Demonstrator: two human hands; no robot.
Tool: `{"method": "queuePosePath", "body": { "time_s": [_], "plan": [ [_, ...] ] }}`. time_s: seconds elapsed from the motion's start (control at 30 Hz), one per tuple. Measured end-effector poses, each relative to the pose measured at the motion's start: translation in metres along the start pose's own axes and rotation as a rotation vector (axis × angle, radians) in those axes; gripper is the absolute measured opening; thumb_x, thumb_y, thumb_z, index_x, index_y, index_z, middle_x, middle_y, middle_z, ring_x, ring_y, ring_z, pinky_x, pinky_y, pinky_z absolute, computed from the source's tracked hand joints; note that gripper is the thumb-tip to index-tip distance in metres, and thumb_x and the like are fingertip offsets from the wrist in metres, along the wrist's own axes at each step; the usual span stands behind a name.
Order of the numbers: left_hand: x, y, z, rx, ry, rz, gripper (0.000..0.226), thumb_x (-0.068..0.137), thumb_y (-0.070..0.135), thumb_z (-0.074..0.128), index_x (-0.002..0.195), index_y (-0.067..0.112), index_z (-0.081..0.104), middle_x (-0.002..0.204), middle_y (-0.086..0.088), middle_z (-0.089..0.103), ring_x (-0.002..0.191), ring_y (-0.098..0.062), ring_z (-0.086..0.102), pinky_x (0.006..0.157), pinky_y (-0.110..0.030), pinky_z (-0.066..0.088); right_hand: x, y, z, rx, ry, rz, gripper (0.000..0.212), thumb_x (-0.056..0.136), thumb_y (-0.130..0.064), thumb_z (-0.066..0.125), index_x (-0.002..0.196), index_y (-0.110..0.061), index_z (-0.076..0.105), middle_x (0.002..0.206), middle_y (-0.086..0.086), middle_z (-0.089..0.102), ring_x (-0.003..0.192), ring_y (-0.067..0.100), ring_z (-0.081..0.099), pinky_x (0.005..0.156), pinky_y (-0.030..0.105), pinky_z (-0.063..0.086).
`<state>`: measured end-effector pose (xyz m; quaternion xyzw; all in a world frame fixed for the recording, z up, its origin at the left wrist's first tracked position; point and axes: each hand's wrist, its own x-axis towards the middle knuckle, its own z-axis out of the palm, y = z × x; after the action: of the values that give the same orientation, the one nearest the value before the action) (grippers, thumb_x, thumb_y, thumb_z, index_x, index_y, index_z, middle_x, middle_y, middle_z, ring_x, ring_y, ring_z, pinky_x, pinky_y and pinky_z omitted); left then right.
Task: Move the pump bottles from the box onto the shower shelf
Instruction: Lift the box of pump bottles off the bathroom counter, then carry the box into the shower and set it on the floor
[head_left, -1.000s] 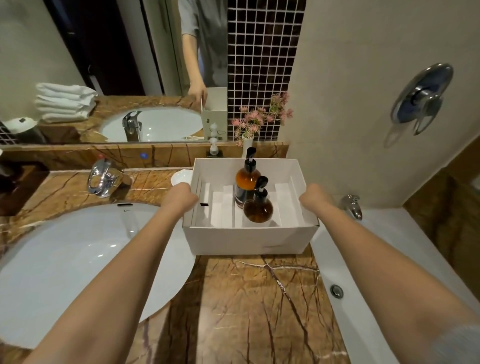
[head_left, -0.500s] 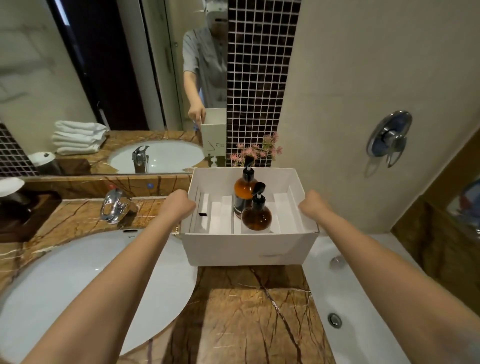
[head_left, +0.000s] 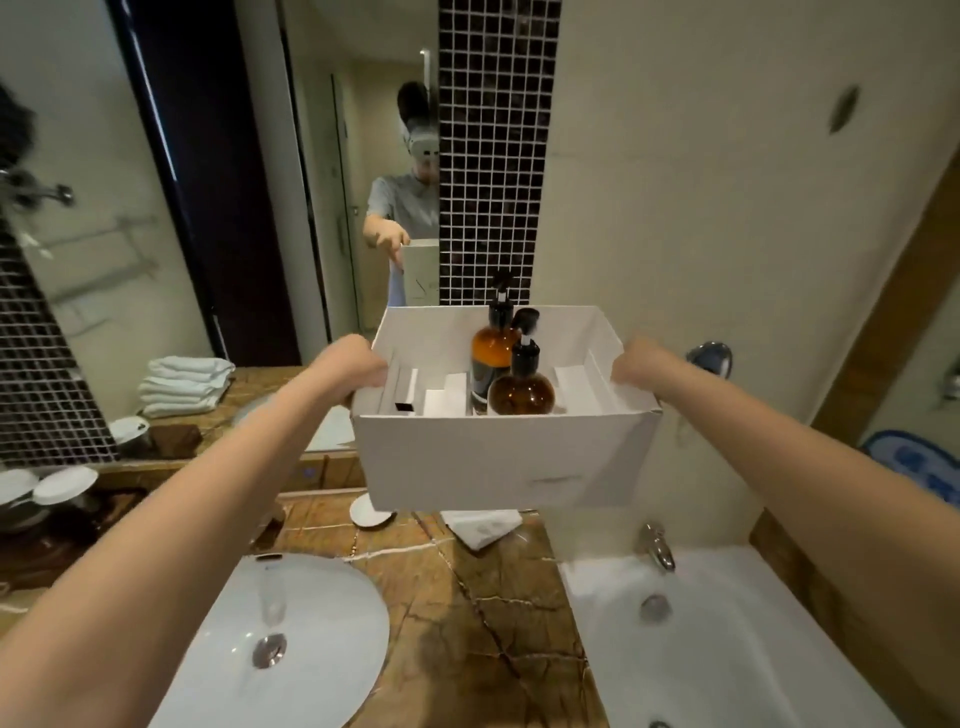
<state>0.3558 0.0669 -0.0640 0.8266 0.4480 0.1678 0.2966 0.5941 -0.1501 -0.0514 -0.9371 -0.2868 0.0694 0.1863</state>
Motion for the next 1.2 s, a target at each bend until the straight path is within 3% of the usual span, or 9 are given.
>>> {"method": "queuePosePath", "body": {
  "time_s": [0.23, 0.37, 0.47, 0.6, 0.77, 0.93, 1.0, 1.1, 1.2],
  "plan": [
    [-0.019, 0.043, -0.032, 0.065, -0.039, 0.04, 0.015, 0.077, -0.001, 0.055, 0.091, -0.001, 0.051, 0.07, -0.011, 0.049, 0.058, -0.021, 0.048, 0.042, -0.027, 0.033, -0.031, -0.003, -0.051, 0.014, 0.053, 0.038, 0.03, 0.083, -0.005, 0.057, 0.111, 0.005, 0.058, 0.092, 0.018, 0.057, 0.081, 0.031, 0.055, 0.063, 0.028, 0.043],
    [-0.012, 0.054, -0.028, 0.078, -0.103, 0.094, 0.019, 0.075, -0.001, 0.056, 0.093, -0.002, 0.055, 0.086, -0.017, 0.054, 0.06, -0.023, 0.048, 0.052, -0.026, 0.04, -0.045, 0.006, -0.061, 0.034, 0.084, 0.108, 0.035, 0.084, -0.005, 0.058, 0.118, 0.004, 0.055, 0.114, 0.023, 0.059, 0.102, 0.037, 0.057, 0.074, 0.032, 0.043],
    [-0.008, 0.068, -0.02, 0.1, -0.15, 0.137, 0.026, 0.074, 0.0, 0.057, 0.099, -0.006, 0.056, 0.089, -0.02, 0.058, 0.07, -0.03, 0.054, 0.06, -0.032, 0.044, -0.058, 0.019, -0.068, 0.058, 0.127, 0.19, 0.037, 0.085, -0.005, 0.059, 0.121, 0.004, 0.054, 0.12, 0.022, 0.058, 0.104, 0.036, 0.056, 0.081, 0.037, 0.046],
    [-0.014, 0.093, -0.006, 0.088, -0.186, 0.203, 0.007, 0.077, -0.001, 0.055, 0.081, -0.001, 0.05, 0.069, -0.012, 0.048, 0.056, -0.024, 0.048, 0.038, -0.023, 0.039, -0.078, 0.042, -0.08, 0.076, 0.16, 0.271, 0.037, 0.086, -0.005, 0.058, 0.121, 0.004, 0.053, 0.118, 0.023, 0.057, 0.09, 0.033, 0.054, 0.06, 0.028, 0.044],
    [-0.03, 0.127, 0.013, 0.059, -0.286, 0.312, 0.03, 0.078, -0.003, 0.057, 0.108, -0.003, 0.055, 0.075, -0.01, 0.052, 0.063, -0.021, 0.051, 0.046, -0.028, 0.04, -0.117, 0.074, -0.102, 0.041, 0.243, 0.352, 0.035, 0.082, -0.008, 0.062, 0.114, 0.005, 0.057, 0.105, 0.022, 0.06, 0.087, 0.032, 0.055, 0.067, 0.03, 0.041],
    [-0.059, 0.164, 0.034, 0.066, -0.379, 0.465, 0.044, 0.08, -0.002, 0.055, 0.124, -0.004, 0.049, 0.102, -0.019, 0.057, 0.083, -0.031, 0.058, 0.059, -0.034, 0.05, -0.168, 0.106, -0.126, -0.011, 0.323, 0.474, 0.039, 0.08, -0.009, 0.064, 0.117, 0.004, 0.058, 0.115, 0.023, 0.063, 0.102, 0.036, 0.061, 0.08, 0.035, 0.05],
    [-0.077, 0.18, 0.042, 0.035, -0.42, 0.515, 0.043, 0.081, -0.004, 0.053, 0.124, -0.005, 0.048, 0.089, -0.016, 0.054, 0.07, -0.025, 0.053, 0.051, -0.03, 0.045, -0.194, 0.12, -0.136, -0.014, 0.359, 0.528, 0.039, 0.08, -0.008, 0.064, 0.117, 0.003, 0.059, 0.115, 0.023, 0.063, 0.103, 0.037, 0.061, 0.083, 0.038, 0.051],
    [-0.105, 0.202, 0.056, -0.038, -0.502, 0.57, 0.039, 0.083, -0.007, 0.049, 0.121, -0.007, 0.049, 0.072, -0.011, 0.047, 0.06, -0.02, 0.047, 0.047, -0.027, 0.043, -0.239, 0.142, -0.148, -0.021, 0.422, 0.604, 0.043, 0.08, -0.009, 0.064, 0.121, 0.002, 0.056, 0.116, 0.022, 0.06, 0.102, 0.036, 0.059, 0.072, 0.032, 0.047],
    [-0.137, 0.219, 0.069, -0.079, -0.606, 0.638, 0.033, 0.082, -0.01, 0.047, 0.114, -0.015, 0.051, 0.067, -0.013, 0.049, 0.056, -0.023, 0.047, 0.031, -0.019, 0.041, -0.29, 0.159, -0.158, -0.026, 0.473, 0.663, 0.04, 0.082, -0.009, 0.064, 0.12, 0.0, 0.055, 0.105, 0.016, 0.059, 0.089, 0.029, 0.054, 0.062, 0.028, 0.04]
  ]
}}
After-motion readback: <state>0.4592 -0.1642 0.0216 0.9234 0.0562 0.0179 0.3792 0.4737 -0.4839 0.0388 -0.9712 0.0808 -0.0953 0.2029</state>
